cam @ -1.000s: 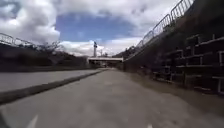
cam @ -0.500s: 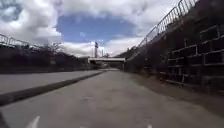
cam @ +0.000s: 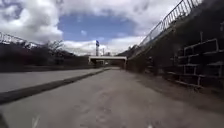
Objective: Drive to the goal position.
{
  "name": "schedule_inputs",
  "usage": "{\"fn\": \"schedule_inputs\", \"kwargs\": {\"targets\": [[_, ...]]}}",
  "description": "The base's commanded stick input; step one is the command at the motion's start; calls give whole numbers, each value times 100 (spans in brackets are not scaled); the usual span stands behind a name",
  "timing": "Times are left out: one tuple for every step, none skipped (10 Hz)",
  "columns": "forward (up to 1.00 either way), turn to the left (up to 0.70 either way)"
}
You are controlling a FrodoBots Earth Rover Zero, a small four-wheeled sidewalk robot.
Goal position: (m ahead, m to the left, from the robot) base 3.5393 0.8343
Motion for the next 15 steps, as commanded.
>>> {"fn": "schedule_inputs", "kwargs": {"targets": [[100, 0], [100, 0], [100, 0], [100, 0], [100, 0], [100, 0], [100, 0], [100, 0], [100, 0], [100, 0], [100, 0], [100, 0], [100, 0], [100, 0], [100, 0]]}}
